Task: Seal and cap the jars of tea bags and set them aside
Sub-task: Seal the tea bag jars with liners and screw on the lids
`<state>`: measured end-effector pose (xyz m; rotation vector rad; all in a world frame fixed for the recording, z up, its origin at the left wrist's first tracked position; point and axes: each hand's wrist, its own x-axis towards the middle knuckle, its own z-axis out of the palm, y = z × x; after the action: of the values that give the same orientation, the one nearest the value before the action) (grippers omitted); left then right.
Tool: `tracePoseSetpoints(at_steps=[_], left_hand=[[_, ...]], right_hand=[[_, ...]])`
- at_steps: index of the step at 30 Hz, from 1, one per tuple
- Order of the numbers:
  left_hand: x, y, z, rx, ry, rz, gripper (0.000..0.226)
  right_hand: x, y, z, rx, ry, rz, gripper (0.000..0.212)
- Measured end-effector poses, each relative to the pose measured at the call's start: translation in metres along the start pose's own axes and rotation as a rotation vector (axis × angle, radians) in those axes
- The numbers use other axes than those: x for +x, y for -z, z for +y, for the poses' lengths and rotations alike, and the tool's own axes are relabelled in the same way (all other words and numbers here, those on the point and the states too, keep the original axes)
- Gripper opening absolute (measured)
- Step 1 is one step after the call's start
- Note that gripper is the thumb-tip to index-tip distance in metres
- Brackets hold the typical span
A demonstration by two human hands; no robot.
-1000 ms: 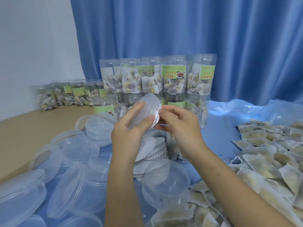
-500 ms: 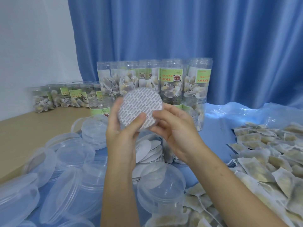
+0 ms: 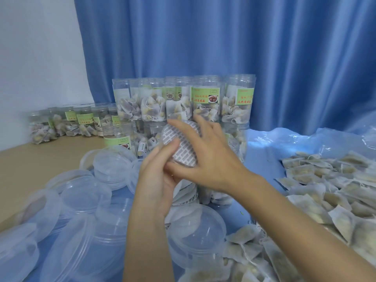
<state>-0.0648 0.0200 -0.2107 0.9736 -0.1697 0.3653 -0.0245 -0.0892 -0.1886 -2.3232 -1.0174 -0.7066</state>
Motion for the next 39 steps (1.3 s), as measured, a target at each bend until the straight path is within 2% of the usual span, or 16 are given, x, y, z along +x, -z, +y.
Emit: tracePoseSetpoints(at_steps=[1,4,6,8,10,13,17,20,23,34,36,39], left_hand=[[0.0,-0.003,-0.001,-0.01,0.004,-0.011,0.005],[0.002,-0.009,-0.007,-0.057,0.072,0.001,0.013],[0.005,-0.008,-0.011,-0.05,0.133,0.079,0.014],[0.007,-0.002,-0.015,0.011,0.165,0.199,0.007],[0.01,0.005,-0.018,0.054,0.174,0.296,0.007],[0.012,0.01,-0.018,0.033,0.171,0.344,0.007],[0.013,0.01,-0.019,0.046,0.166,0.361,0.006],[0.012,0.01,-0.019,0.06,0.163,0.374,0.005],[0.011,0.01,-0.018,0.07,0.158,0.37,0.006],[0.011,0.0,-0.02,0.163,0.128,0.395,0.004],[0.011,-0.001,-0.021,0.186,0.111,0.401,0.005],[0.01,-0.002,-0.022,0.206,0.089,0.355,0.017]], right_hand=[[0.002,0.003,0.007,-0.048,0.004,-0.012,0.073],[0.01,0.011,0.034,-0.149,-0.084,-0.024,0.076],[0.019,0.015,0.055,-0.221,-0.188,-0.058,0.083],[0.029,0.015,0.072,-0.281,-0.257,-0.17,0.085],[0.037,0.013,0.082,-0.215,-0.289,-0.285,0.086],[0.043,0.008,0.086,-0.131,-0.287,-0.384,0.089],[0.046,0.007,0.087,-0.144,-0.304,-0.425,0.07],[0.037,0.005,0.088,-0.167,-0.325,-0.437,0.074],[0.023,0.003,0.086,-0.188,-0.322,-0.376,0.078],[-0.037,0.028,0.071,-0.072,-0.161,0.094,0.068],[-0.034,0.039,0.065,0.051,-0.142,0.231,0.066],[-0.031,0.045,0.052,0.402,-0.149,0.386,0.063]])
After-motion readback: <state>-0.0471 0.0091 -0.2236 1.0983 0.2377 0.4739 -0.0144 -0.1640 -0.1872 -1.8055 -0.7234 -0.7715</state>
